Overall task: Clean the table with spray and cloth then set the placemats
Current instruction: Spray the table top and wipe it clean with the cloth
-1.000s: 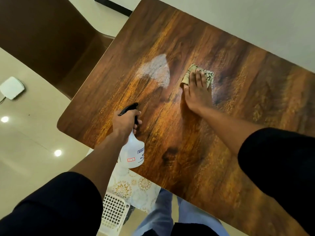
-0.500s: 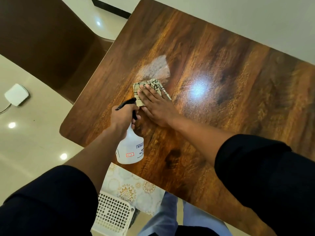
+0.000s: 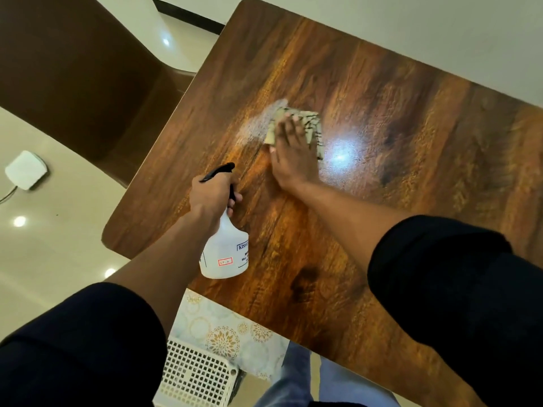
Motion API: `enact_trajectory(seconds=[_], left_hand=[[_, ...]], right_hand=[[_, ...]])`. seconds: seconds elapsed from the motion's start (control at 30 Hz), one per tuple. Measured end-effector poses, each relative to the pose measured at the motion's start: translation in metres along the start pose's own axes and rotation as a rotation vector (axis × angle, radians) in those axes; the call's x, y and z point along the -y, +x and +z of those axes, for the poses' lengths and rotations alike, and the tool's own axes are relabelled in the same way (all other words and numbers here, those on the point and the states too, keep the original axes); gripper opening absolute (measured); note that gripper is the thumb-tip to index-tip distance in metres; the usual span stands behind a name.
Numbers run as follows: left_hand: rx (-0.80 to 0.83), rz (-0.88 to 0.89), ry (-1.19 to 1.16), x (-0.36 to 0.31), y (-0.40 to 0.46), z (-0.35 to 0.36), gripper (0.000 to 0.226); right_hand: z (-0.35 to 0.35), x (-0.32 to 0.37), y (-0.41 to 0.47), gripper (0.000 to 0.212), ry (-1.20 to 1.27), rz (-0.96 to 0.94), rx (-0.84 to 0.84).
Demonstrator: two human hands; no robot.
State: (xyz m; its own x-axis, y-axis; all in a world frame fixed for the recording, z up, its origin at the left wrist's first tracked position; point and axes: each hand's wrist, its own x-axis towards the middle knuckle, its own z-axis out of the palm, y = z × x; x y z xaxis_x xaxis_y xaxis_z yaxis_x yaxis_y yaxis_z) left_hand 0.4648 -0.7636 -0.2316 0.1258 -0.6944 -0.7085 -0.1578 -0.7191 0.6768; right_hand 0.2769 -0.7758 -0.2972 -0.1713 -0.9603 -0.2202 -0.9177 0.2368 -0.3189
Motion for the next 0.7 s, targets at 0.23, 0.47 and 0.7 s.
enact_trajectory(seconds=[0.23, 0.47, 0.7], left_hand=[[-0.051, 0.022, 0.040, -0.008, -0.002, -0.011, 0.028], [-0.036, 0.046, 0.001, -0.005, -0.005, -0.026, 0.006], [-0.034, 0.042, 0.004, 0.004, 0.004, -0.042, 0.019]], right_hand=[[0.022, 0.056, -0.015, 0.068, -0.119, -0.452, 0.109], [-0.010, 0.035, 0.046, 0.067, -0.089, -0.192, 0.072], [0.009, 0.067, 0.026, 0.066, -0.142, -0.288, 0.086]])
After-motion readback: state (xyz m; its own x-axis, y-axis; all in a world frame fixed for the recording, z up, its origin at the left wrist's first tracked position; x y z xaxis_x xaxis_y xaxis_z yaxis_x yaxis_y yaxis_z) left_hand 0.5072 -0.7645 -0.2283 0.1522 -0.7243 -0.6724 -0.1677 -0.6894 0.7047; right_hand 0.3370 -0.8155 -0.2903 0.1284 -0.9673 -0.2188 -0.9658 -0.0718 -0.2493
